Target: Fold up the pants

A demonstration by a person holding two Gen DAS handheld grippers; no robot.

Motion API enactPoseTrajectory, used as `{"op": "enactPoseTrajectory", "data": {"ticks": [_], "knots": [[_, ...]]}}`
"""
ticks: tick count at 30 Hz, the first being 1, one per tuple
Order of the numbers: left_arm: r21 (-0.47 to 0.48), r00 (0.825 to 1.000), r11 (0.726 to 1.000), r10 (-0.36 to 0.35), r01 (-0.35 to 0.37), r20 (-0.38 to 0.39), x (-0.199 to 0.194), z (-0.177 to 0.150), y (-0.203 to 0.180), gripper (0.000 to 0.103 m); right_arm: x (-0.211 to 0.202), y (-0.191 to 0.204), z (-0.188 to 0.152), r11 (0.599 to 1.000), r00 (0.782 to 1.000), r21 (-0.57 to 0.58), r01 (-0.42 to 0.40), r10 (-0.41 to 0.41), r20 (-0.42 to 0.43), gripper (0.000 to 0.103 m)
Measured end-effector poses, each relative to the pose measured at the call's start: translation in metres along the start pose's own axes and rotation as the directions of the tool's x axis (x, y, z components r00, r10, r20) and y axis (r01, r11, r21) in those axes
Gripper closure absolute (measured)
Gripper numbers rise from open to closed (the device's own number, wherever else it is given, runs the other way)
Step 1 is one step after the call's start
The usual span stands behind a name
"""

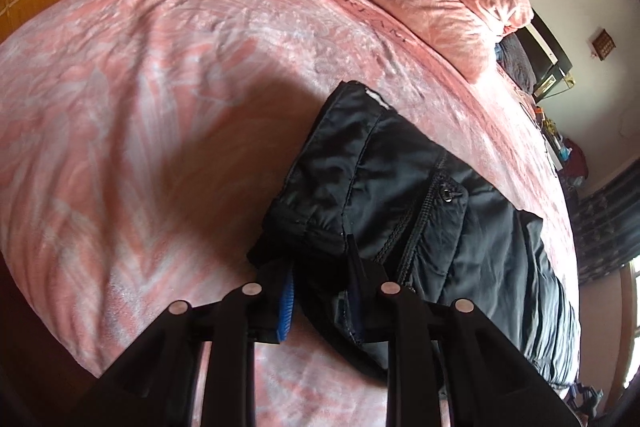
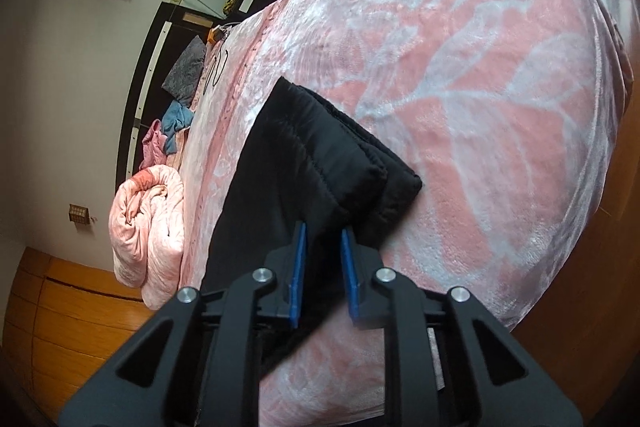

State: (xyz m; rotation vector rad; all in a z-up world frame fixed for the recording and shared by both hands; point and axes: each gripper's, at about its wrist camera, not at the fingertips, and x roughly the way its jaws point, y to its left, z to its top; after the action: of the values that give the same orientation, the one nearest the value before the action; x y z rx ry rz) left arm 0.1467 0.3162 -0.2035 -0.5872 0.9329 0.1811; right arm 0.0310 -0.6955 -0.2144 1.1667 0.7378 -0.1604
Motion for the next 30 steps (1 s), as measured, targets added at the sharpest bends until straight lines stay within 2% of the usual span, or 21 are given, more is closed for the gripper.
{"op": "enactPoseTrajectory", "data": {"ticks": [1,2,3,4,5,8,10,11,18,26,30], "knots": [[0.003,1.0,1.0,-0.001,0.001,0.002,-0.004,-0.001,0.0,0.072,-0.005,-0.001,0.0,1.0,1.0,0.004,0.003,-0.003,0.007,0.072],[0.008,1.0,1.0,-0.008,0.008,0.006,-0.009,-0.003,0.001,0.066,-0.008,-0.003,0.001,1.0,1.0,0.01,0.004,-0.004,0.009,0.064],[0.011,1.0,1.0,-0.017,0.017,0.011,-0.014,-0.004,0.001,0.053,-0.01,-0.005,0.002,1.0,1.0,0.019,0.002,-0.002,0.009,0.054],[0.015,1.0,1.0,-0.024,0.023,0.019,-0.018,-0.006,0.001,0.045,-0.013,-0.008,0.002,1.0,1.0,0.029,-0.004,0.004,0.016,0.05],[0.018,0.999,0.999,-0.027,0.026,0.03,-0.024,-0.009,0.001,0.044,-0.015,-0.011,0.002,0.999,1.0,0.037,-0.012,0.011,0.025,0.045],[0.01,0.998,0.999,-0.04,0.04,0.048,-0.034,-0.014,0.003,0.035,-0.015,-0.016,0.001,0.998,0.999,0.055,-0.019,0.017,0.038,0.034],[-0.009,0.997,0.999,-0.035,0.036,0.069,-0.038,-0.017,0.004,0.022,-0.011,-0.018,-0.001,0.998,0.999,0.052,-0.035,0.033,0.032,0.033],[-0.015,0.997,0.999,-0.03,0.032,0.076,-0.039,-0.019,0.004,0.02,-0.009,-0.018,-0.002,0.998,0.999,0.053,-0.037,0.035,0.028,0.033],[-0.023,0.999,0.999,-0.022,0.023,0.043,-0.024,-0.026,-0.003,0.017,0.012,-0.015,-0.003,0.998,0.999,0.047,-0.042,0.041,0.016,0.032],[-0.047,1.0,0.999,-0.02,0.02,0.005,-0.003,-0.036,-0.015,0.016,0.031,-0.008,-0.001,0.994,0.994,0.032,-0.1,0.099,0.036,0.03],[-0.074,1.0,0.997,-0.023,0.022,-0.008,0.004,-0.041,-0.016,0.016,0.038,-0.004,-0.001,0.996,0.995,0.014,-0.089,0.088,0.055,0.03]]}}
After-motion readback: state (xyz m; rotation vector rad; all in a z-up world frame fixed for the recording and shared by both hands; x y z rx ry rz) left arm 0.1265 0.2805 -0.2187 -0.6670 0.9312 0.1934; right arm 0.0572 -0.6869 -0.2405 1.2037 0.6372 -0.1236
